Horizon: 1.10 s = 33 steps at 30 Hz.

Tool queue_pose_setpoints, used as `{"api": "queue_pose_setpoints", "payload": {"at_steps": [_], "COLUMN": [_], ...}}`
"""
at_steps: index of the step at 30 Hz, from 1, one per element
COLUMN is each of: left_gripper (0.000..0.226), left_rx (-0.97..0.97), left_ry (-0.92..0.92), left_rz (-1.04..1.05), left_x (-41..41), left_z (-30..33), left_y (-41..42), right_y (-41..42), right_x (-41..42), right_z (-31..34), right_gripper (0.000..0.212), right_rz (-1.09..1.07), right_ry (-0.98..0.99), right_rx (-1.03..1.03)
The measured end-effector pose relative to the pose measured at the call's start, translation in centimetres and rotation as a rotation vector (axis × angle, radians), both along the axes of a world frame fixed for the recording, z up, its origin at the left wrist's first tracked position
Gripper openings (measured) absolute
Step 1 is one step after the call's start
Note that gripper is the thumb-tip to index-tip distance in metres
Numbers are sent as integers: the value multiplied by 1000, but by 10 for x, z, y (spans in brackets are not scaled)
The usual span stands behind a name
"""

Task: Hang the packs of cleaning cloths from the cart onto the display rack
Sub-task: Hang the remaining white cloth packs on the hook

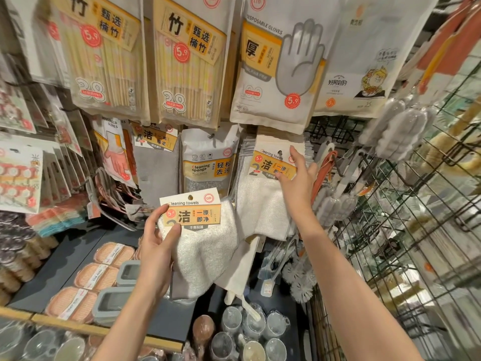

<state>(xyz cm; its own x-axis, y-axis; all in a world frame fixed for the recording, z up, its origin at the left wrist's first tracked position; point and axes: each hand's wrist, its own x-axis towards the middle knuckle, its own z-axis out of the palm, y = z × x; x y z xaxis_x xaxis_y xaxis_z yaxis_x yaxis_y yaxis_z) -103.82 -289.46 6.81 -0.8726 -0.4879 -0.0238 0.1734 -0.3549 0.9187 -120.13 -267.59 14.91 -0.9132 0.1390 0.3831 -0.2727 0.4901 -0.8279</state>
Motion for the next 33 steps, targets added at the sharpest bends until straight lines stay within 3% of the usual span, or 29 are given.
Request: {"api": "queue_pose_setpoints", "payload": {"at_steps": [8, 18, 26, 33], "left_gripper": [41, 42, 43, 42], "left_rx": [-4, -26, -50, -8], "left_ry": [-1, 12, 41, 34], "left_rz": [-9, -13, -6, -53], "left_x": [-1, 5, 7, 9], "left_z": [3, 9, 7, 11], "left_y": [2, 5, 5, 17], "right_y": [0, 13, 29, 12], "right_x": [-10, -4, 19, 69], "right_z": [4, -3, -8, -1], "right_gripper": [68, 71, 68, 56], "right_rz": [-3, -171, -81, 231], "right_ry": [4, 19, 22, -129], "right_rx": [30, 229, 82, -170]}}
